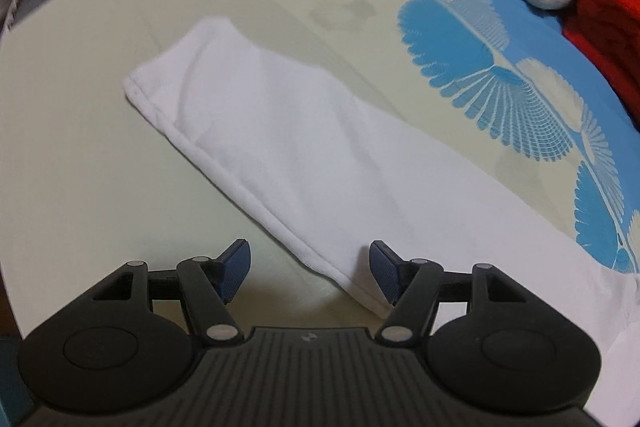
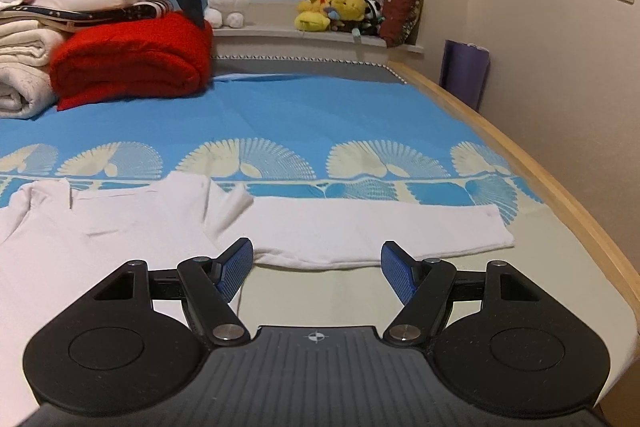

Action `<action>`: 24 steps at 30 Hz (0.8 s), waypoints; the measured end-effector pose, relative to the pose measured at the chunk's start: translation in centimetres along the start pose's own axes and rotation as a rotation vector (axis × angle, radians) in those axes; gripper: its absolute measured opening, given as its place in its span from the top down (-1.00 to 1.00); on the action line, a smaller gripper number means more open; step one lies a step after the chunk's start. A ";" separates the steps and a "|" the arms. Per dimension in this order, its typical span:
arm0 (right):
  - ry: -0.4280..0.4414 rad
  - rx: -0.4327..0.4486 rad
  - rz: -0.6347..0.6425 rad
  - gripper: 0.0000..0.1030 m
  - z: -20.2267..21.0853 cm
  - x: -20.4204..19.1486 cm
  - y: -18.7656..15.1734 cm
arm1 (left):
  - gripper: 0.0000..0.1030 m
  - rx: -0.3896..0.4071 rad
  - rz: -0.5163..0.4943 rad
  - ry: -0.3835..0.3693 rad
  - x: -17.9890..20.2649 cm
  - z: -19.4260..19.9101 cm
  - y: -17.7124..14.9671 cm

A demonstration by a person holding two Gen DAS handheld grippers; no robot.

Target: Fold small clothes

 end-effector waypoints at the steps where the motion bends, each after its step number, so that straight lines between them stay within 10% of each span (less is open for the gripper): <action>1: -0.005 -0.003 -0.007 -0.40 0.0 0.1 0.0 | -0.34 -0.001 -0.005 0.009 0.1 -0.2 -0.1; 2: -0.009 -0.006 -0.015 -0.40 -0.1 0.2 0.0 | -0.30 0.008 -0.023 0.026 0.3 -0.2 -0.2; 6: -0.020 -0.014 -0.021 -0.40 -0.2 0.3 -0.1 | 0.89 0.045 -0.056 0.020 1.3 -0.2 -0.1; 14: -0.015 -0.022 -0.017 -0.40 -0.2 0.5 -0.3 | 0.90 0.258 -0.323 0.038 7.0 3.9 -1.1; 20: -0.006 -0.010 -0.054 -0.38 0.2 1.5 -0.3 | 0.90 0.463 -0.544 -0.121 14.9 10.9 -4.5; 24: -0.004 -0.012 -0.064 -0.34 0.2 1.8 -0.3 | 0.89 0.560 -0.799 -0.354 22.2 16.7 -10.8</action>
Point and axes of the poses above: each gripper's, at about its wrist camera, not at the fingertips, and z roughly against the way its jaws point, x to its right, y to its top, the point moved 3 cm from there along -z, roughly the way its jaws point, and after that the axes turned 4 degrees about x, right-handed, at the moved point
